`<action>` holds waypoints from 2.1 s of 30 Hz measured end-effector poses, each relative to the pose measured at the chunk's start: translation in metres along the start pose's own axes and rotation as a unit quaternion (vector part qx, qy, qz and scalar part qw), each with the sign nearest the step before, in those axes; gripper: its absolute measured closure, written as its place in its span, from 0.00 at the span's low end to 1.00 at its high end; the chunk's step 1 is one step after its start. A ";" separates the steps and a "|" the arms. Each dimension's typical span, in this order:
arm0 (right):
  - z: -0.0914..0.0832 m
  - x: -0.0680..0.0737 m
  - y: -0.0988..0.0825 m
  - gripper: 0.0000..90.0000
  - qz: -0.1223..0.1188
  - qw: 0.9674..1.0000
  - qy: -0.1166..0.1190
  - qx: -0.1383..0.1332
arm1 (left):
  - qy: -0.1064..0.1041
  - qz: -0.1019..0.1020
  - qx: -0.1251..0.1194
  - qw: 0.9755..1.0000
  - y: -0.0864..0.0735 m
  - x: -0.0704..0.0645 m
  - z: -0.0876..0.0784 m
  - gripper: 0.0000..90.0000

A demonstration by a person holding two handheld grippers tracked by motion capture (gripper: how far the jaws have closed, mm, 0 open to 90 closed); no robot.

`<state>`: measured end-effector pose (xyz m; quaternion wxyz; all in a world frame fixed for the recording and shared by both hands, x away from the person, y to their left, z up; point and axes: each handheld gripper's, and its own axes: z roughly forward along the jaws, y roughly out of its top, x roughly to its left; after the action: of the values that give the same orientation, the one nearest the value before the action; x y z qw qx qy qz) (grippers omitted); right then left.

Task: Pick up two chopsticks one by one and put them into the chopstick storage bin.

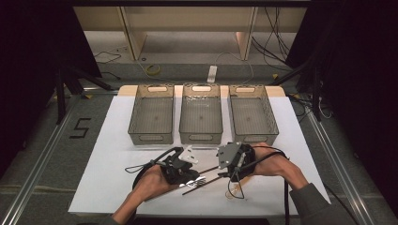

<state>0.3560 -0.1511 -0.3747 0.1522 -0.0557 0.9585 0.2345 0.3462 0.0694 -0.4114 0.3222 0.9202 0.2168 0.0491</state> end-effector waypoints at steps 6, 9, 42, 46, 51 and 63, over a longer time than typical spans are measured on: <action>-0.001 0.005 -0.015 0.40 0.085 0.994 -0.022 -0.069 | 0.029 -0.032 -0.033 0.999 -0.005 0.016 -0.016 0.94; 0.002 0.008 -0.025 0.39 0.128 0.985 -0.043 -0.105 | 0.043 -0.049 -0.052 0.996 -0.008 0.022 -0.024 0.94; 0.007 0.031 -0.070 0.29 0.320 0.922 -0.042 -0.215 | 0.176 -0.189 -0.123 0.958 -0.019 0.119 -0.072 0.94; 0.007 0.033 -0.071 0.29 0.322 0.922 -0.040 -0.212 | 0.188 -0.203 -0.118 0.954 -0.021 0.134 -0.071 0.94; 0.008 0.034 -0.069 0.29 0.320 0.923 -0.036 -0.210 | 0.195 -0.218 -0.108 0.950 -0.021 0.149 -0.068 0.94; 0.008 0.035 -0.069 0.29 0.316 0.925 -0.035 -0.209 | 0.215 -0.257 -0.091 0.938 -0.025 0.184 -0.055 0.94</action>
<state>0.3368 -0.2096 -0.4222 0.0890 0.2277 0.8497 0.4672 0.4900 0.1970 -0.3928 0.3516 0.7674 0.5047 0.1810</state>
